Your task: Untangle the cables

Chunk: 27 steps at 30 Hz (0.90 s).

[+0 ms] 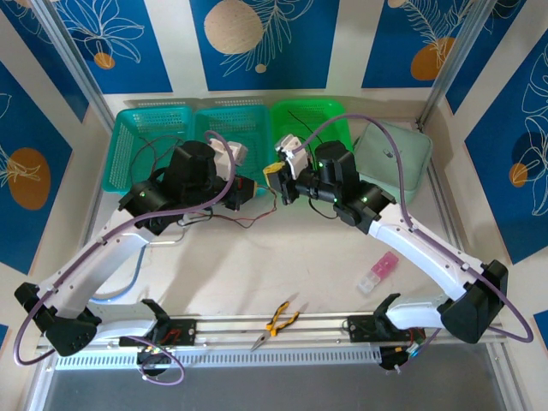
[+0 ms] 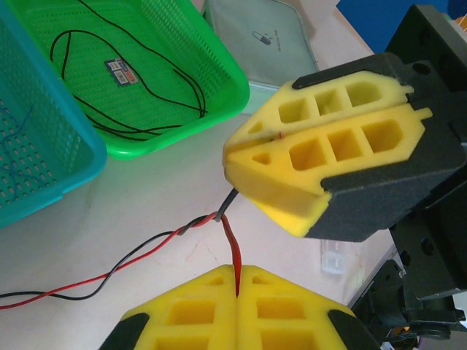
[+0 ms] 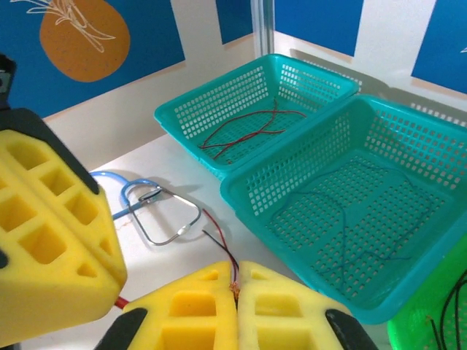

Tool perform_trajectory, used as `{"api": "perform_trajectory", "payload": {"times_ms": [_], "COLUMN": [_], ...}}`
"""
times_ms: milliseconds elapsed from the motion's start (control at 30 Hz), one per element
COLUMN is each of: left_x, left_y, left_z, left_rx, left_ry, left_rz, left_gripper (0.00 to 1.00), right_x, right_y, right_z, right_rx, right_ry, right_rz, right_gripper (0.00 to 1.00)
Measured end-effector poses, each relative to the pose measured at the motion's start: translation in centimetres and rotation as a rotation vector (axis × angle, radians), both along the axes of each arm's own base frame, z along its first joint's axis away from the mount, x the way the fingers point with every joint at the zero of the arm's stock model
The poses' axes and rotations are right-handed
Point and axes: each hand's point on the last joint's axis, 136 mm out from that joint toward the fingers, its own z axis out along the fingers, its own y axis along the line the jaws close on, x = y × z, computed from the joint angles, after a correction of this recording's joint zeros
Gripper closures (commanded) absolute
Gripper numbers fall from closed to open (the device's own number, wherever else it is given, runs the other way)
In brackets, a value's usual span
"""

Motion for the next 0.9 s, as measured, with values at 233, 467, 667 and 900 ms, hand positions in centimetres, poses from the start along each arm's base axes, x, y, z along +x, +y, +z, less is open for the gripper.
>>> {"api": "perform_trajectory", "payload": {"times_ms": [233,467,667,900], "left_x": [0.6,0.7,1.1,1.5], "left_y": [1.8,4.5,7.3,11.4], "left_z": [1.0,2.8,2.7,1.8], "left_rx": [-0.018,-0.047,-0.036,0.004], "left_ry": [-0.021,-0.059,-0.046,-0.008], "left_rz": [0.049,0.114,0.184,0.313], "left_gripper": [1.0,1.0,1.0,1.0], "right_x": [0.0,-0.8,-1.2,-1.3], "right_y": [-3.6,-12.5,-18.6,-24.3], "right_z": [3.8,10.3,12.8,14.0], "right_rx": [0.036,0.135,0.168,0.167], "right_ry": [-0.094,-0.249,-0.325,-0.374], "right_rz": [-0.136,-0.381,-0.582,-0.792], "right_gripper": [1.0,1.0,1.0,1.0]}}
